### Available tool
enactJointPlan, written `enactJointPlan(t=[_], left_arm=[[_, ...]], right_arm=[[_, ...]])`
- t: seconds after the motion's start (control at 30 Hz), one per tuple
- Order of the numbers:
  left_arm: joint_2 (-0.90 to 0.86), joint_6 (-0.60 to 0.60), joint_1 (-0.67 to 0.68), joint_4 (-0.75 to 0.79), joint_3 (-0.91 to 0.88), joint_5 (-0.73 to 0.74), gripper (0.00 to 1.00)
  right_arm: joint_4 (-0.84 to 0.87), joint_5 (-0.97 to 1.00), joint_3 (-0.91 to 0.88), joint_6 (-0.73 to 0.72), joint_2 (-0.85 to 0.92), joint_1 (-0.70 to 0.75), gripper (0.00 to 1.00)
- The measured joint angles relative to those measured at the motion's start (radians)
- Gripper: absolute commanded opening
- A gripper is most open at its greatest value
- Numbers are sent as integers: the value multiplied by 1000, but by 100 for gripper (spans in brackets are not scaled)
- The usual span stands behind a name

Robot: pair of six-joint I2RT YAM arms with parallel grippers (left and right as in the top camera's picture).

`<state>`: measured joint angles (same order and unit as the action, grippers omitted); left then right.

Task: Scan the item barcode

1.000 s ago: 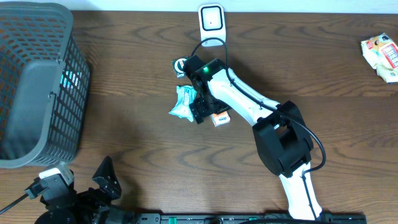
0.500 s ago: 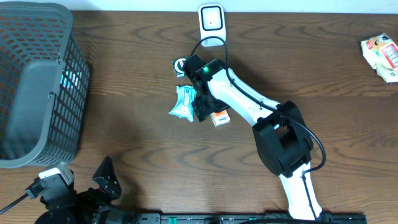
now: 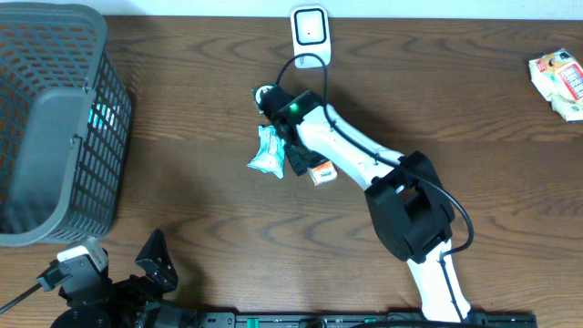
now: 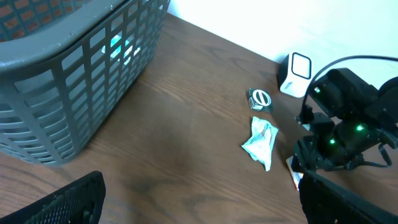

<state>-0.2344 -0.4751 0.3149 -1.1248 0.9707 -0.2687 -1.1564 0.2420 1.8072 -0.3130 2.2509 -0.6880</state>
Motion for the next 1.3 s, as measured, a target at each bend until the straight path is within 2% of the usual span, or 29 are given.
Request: enactJointPlan(t=[0.43,0.53,0.67,0.87,1.1,1.3], left_arm=[[0,0,0,0,0,0,98],[0,0,0,0,0,0,98],[0,0,0,0,0,0,98],[0,0,0,0,0,0,98],[0,0,0,0,0,0,98],[0,0,0,0,0,0,98]], right_arm=[[60,129,-96,-18,0,-78,54],[93,158,-131,-24,-11,-78,43],[123,192,-167,-30,-20,-79,16],[92,186,-155,-40,-26,-76,4],[-43,-42,7,2,-26,-7,1],[-69,-465,99,184,-26,139,1]])
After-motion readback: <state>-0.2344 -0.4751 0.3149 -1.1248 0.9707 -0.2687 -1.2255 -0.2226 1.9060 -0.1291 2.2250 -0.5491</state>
